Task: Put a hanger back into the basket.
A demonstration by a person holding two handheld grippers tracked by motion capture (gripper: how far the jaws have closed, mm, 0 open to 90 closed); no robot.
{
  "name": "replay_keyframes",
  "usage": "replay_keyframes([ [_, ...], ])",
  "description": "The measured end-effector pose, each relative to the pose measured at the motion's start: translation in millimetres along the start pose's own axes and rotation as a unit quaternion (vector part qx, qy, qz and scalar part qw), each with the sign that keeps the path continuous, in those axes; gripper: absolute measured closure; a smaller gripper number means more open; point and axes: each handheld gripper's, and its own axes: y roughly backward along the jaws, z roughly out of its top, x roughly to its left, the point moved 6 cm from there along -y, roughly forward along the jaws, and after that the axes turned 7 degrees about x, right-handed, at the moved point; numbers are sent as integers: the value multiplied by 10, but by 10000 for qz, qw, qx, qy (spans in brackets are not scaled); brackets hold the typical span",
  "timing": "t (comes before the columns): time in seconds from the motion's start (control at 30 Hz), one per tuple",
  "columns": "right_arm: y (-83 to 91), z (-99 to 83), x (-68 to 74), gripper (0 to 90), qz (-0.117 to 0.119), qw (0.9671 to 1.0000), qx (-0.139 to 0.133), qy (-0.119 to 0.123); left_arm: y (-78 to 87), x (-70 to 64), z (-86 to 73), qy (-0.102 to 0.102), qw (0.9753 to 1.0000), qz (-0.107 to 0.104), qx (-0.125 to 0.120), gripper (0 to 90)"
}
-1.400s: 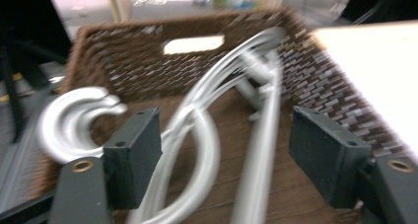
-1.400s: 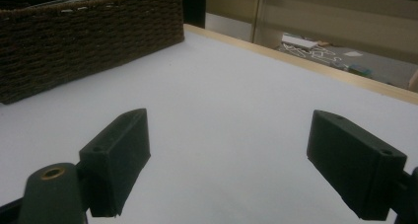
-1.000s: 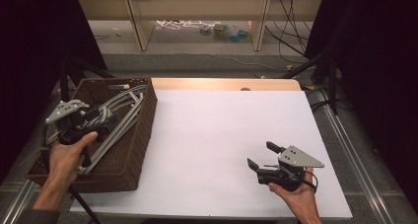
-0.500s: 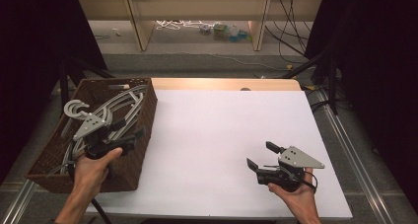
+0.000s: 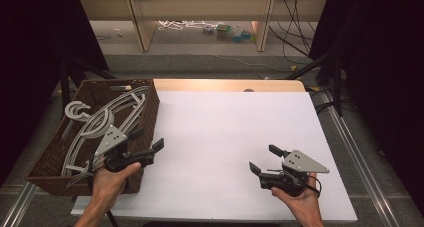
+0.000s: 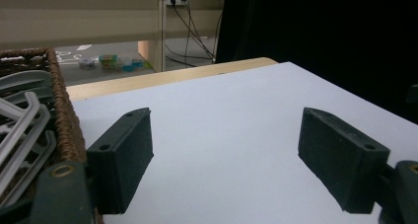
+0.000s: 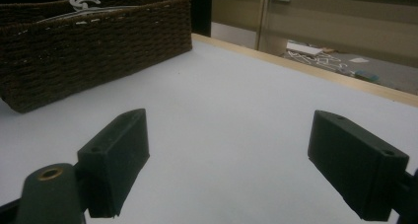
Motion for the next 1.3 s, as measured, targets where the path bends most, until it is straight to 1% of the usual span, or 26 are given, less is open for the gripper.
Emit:
replay_keyframes([
  [0.07,-3,8,11,163,81,9999,-81,20,-9,-47,-22,-48,9999,-79,-56,202],
  [0.1,6,3,16,161,114,9999,-55,11,-12,-62,-33,-96,9999,-76,-66,199],
  [0.2,13,2,17,161,131,9999,-111,12,-45,-125,-87,-218,9997,-106,-92,193],
  [0.23,12,3,19,161,122,9998,-132,13,-67,-146,-119,-280,9995,-164,-61,192],
  [0.3,17,-2,34,161,87,9999,-116,-13,-105,-158,-169,-396,9991,-155,-29,187],
  [0.4,12,-19,81,161,173,9998,-33,-52,-127,-172,-230,-344,9992,-205,-29,183],
  [0.47,5,-21,94,161,157,9998,-92,18,-123,-191,-258,-337,9992,-205,-82,179],
  [0.5,9,-35,119,161,207,9998,-11,-25,-119,-206,-272,-316,9991,-264,-119,178],
  [0.53,6,-37,130,162,192,9998,-35,-43,-115,-224,-289,-301,9989,-325,-155,175],
  [0.57,2,-40,143,161,258,9997,-28,-47,-109,-239,-306,-361,9987,-331,-172,169],
  [0.6,-10,-35,153,161,283,9995,-98,-38,-95,-251,-320,-491,9980,-358,-172,165],
  [0.63,-9,-38,152,161,191,9998,-95,6,-90,-258,-321,-500,9977,-413,-197,164],
  [0.67,-11,-48,181,162,314,9995,-47,-42,-71,-252,-322,-475,9978,-421,-189,161],
  [0.7,-9,-51,178,161,302,9995,-20,22,-60,-247,-320,-405,9980,-420,-243,159],
  [0.73,0,-56,177,161,236,9997,-5,2,-47,-237,-325,-382,9982,-394,-247,160],
  [0.77,0,-55,176,161,226,9997,-39,-5,-41,-234,-333,-384,9980,-409,-290,160],
  [0.87,-2,-62,190,161,355,9992,-131,-118,-19,-238,-405,-420,9983,-343,-234,160],
  [0.9,10,-73,188,161,338,9993,-56,-125,-20,-240,-434,-420,9984,-321,-213,160],
  [0.97,19,-79,205,161,346,9992,-62,-183,-28,-251,-476,-405,9985,-323,-198,160],
  [1.0,25,-77,206,161,304,9994,-88,-142,-25,-253,-487,-440,9984,-297,-176,160],
  [1.07,40,-81,235,161,341,9993,-65,-112,-23,-267,-499,-469,9983,-286,-189,160],
  [1.13,54,-95,257,161,376,9992,-27,-138,-32,-284,-507,-463,9982,-310,-211,160],
  [1.17,64,-101,255,161,339,9993,-51,-118,-30,-289,-515,-479,9982,-299,-183,160],
  [1.2,57,-104,268,161,377,9991,-106,-165,-29,-294,-520,-483,9983,-285,-177,160],
  [1.23,69,-113,268,161,381,9991,-61,-153,-29,-301,-524,-478,9983,-296,-182,160],
  [1.3,91,-125,263,161,310,9994,-41,-154,-24,-304,-529,-494,9981,-310,-178,160],
])
